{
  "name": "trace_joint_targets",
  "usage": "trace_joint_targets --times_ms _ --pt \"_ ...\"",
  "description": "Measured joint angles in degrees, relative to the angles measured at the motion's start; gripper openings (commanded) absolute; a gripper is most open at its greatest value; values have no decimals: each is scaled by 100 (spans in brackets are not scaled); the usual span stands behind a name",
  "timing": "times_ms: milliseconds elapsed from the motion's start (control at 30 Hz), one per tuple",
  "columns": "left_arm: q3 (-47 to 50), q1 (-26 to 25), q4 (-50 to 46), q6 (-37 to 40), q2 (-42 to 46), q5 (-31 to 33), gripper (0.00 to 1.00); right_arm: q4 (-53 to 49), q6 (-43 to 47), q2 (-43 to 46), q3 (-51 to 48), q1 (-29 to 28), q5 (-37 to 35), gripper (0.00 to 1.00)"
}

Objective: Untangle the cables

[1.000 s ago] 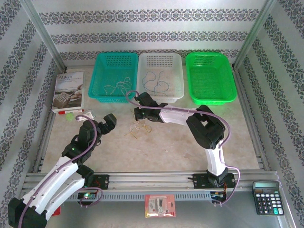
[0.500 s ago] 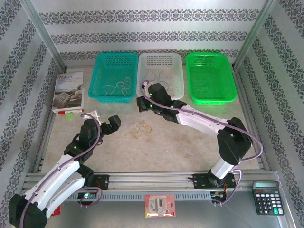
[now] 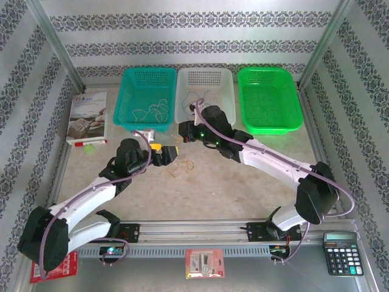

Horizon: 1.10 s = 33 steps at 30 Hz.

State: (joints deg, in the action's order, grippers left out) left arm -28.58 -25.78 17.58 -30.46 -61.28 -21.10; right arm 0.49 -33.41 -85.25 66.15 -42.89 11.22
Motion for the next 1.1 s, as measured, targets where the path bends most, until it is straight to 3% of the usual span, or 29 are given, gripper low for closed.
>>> trace_joint_targets --times_ms 133,200,300,467,533,700,800,933,1100 --pt "-103 -70 601 -13 -466 -4 98 2 -151 192 0 0 175 0" --pt "-114 -96 828 -59 -686 13 89 0 -234 291 0 2 251 0" --pt "-203 -144 1045 -168 -1014 13 67 -2 -356 485 0 63 400 0" --pt "-291 -199 1335 -229 -1276 -22 51 -4 -514 905 -4 568 588 0" --pt "-291 -199 1401 -258 -1300 -33 51 -2 -575 1102 -20 935 627 0" --pt "-251 -199 1499 -304 -1222 -28 77 -74 -649 1495 -103 2098 461 0" --pt "-153 -201 1478 -328 -1023 -26 87 -140 -649 1499 -103 2806 55 0" --pt "-61 -201 1366 -341 -664 -2 95 -136 -660 1169 -103 3646 -437 0" --pt "20 -201 1095 -339 -170 96 99 -177 -699 -2 63 4367 -634 0"
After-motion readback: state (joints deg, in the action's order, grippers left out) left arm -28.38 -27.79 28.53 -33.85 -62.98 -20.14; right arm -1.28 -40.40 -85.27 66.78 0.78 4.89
